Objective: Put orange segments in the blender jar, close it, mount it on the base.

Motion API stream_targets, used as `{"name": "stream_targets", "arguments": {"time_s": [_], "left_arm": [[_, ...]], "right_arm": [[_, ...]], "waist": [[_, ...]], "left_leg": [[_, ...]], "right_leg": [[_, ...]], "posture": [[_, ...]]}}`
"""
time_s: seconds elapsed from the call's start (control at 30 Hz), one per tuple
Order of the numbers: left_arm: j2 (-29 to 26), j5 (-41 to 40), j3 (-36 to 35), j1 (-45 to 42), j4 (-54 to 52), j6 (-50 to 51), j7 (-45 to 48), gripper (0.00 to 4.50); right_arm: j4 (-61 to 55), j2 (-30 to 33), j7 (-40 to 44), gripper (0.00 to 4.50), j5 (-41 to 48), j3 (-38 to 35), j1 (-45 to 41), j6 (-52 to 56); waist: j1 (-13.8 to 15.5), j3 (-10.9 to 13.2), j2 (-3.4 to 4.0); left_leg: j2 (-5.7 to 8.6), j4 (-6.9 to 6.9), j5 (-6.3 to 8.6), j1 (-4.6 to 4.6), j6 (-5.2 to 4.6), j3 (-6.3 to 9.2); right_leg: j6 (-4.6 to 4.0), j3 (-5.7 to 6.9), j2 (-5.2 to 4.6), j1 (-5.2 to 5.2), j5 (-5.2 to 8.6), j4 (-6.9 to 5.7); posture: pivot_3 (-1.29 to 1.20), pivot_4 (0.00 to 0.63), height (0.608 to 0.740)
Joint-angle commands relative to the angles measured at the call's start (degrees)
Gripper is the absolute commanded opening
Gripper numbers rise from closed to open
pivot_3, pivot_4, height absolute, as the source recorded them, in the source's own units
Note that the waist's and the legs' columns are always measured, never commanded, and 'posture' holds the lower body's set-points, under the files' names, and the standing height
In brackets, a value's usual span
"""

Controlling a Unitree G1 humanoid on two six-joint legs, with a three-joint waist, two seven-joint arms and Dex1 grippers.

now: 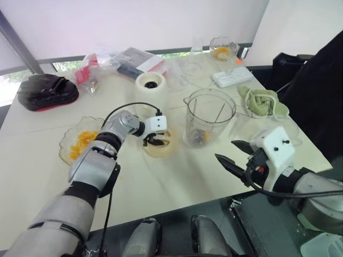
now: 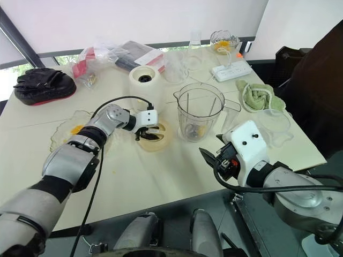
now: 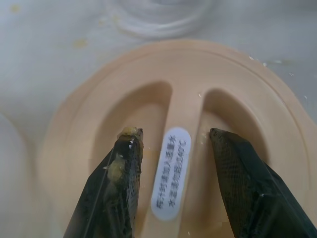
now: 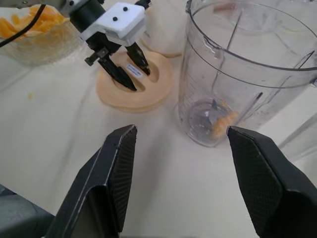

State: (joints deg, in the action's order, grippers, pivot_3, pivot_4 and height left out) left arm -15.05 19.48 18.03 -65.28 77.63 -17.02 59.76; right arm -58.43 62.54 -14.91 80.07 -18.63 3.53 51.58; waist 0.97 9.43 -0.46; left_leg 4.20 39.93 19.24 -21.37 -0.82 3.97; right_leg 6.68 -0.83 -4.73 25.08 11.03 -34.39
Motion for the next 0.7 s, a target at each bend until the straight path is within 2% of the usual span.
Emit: {"name": "stream_targets", "arguments": {"time_s": [0.03,0.07,0.27,0.43,0.53,0.7], "left_arm": [[-0.4,0.3,-1.0,0.5,0.4,1.1,-0.1,0.57],[-0.6,0.2,-1.3,0.5,0.4,1.4,0.4,0.25],[-2.3,0.5,-1.8,0.7,0.1,1.0,3.2,0.26],[-3.3,-3.5,-5.5,-0.9,-0.9,1.4,7.7,0.26],[-5.3,-7.2,-9.1,-1.9,-2.6,0.5,12.5,0.26],[-7.6,-12.4,-12.9,-2.5,-7.0,0.4,19.2,0.26]], "right_arm": [[-1.6,1.5,-1.0,3.02,0.7,-2.2,0.8,-2.4],[-1.6,1.7,-1.1,3.02,0.5,-2.3,1.0,-2.6],[-0.8,2.3,-0.3,3.02,-0.9,-2.2,1.6,-3.2],[0.8,0.6,0.4,3.02,-3.6,-1.4,1.9,-3.6],[2.5,-5.2,-1.9,3.02,-9.8,3.3,1.7,-4.8],[8.3,-15.2,-4.2,3.02,-27.8,13.3,0.0,-7.2]], "waist": [[-0.1,0.0,-0.01],[-0.1,0.0,-0.01],[-0.2,0.0,-0.01],[-0.2,0.0,-0.02],[0.0,0.0,-0.11],[-0.1,0.0,-0.15]], "left_leg": [[0.0,0.04,0.01,0.0,-0.02,0.0],[0.0,0.05,0.02,0.01,-0.04,0.0],[0.0,0.06,0.04,0.01,-0.06,-0.01],[0.0,0.06,0.05,-0.03,-0.08,-0.03],[0.0,0.06,0.05,-0.05,-0.07,-0.04],[0.03,0.1,0.05,-0.06,-0.07,-0.14]], "right_leg": [[0.02,0.0,0.0,-0.03,-0.01,0.02],[0.06,0.0,0.0,-0.05,-0.03,0.05],[0.1,-0.01,0.0,-0.05,-0.06,0.07],[0.1,-0.02,0.0,0.0,-0.06,0.07],[0.1,-0.02,0.0,0.02,-0.06,0.07],[0.1,-0.09,-0.01,0.08,-0.06,0.01]], "posture": [[0.0,0.15,0.74],[0.0,0.15,0.74],[0.0,0.15,0.74],[0.0,0.15,0.74],[0.0,0.15,0.74],[0.0,0.15,0.74]]}}
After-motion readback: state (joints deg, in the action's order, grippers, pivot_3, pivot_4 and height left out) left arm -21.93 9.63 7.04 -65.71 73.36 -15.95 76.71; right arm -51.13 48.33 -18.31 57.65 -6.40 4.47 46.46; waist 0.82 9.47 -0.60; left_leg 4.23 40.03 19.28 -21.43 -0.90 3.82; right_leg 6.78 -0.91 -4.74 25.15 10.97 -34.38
